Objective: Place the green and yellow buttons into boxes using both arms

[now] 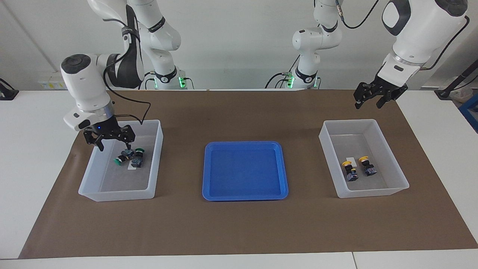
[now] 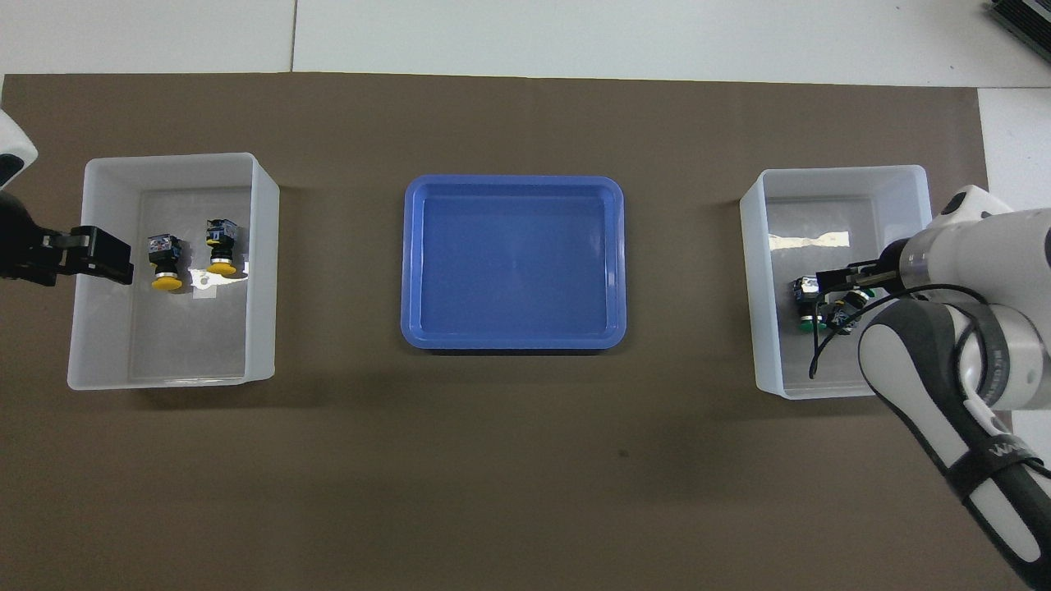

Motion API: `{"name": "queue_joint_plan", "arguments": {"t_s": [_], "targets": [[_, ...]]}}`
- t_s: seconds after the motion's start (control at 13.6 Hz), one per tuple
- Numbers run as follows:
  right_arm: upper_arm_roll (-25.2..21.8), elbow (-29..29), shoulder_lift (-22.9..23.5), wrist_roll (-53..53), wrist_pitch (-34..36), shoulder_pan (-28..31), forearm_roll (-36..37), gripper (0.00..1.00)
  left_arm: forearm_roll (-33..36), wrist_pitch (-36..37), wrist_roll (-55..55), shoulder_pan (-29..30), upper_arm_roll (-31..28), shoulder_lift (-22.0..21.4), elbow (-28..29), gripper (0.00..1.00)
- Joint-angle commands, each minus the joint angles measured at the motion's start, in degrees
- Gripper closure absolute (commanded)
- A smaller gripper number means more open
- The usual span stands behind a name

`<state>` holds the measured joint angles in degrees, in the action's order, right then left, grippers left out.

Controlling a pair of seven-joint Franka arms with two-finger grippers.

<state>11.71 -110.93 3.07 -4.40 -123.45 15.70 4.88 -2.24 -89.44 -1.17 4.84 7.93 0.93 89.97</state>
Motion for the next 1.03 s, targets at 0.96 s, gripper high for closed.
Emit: {"name": "queue_joint_plan", "arguments": {"t_s": [0.96], "targets": [[0.33,15.04,-1.58,5.45,18.15,-2.34,-1.36,0.0,-2.34,-0.83,0.03,-0.27,-0.72,-0.93,0.21,0.0]]}}
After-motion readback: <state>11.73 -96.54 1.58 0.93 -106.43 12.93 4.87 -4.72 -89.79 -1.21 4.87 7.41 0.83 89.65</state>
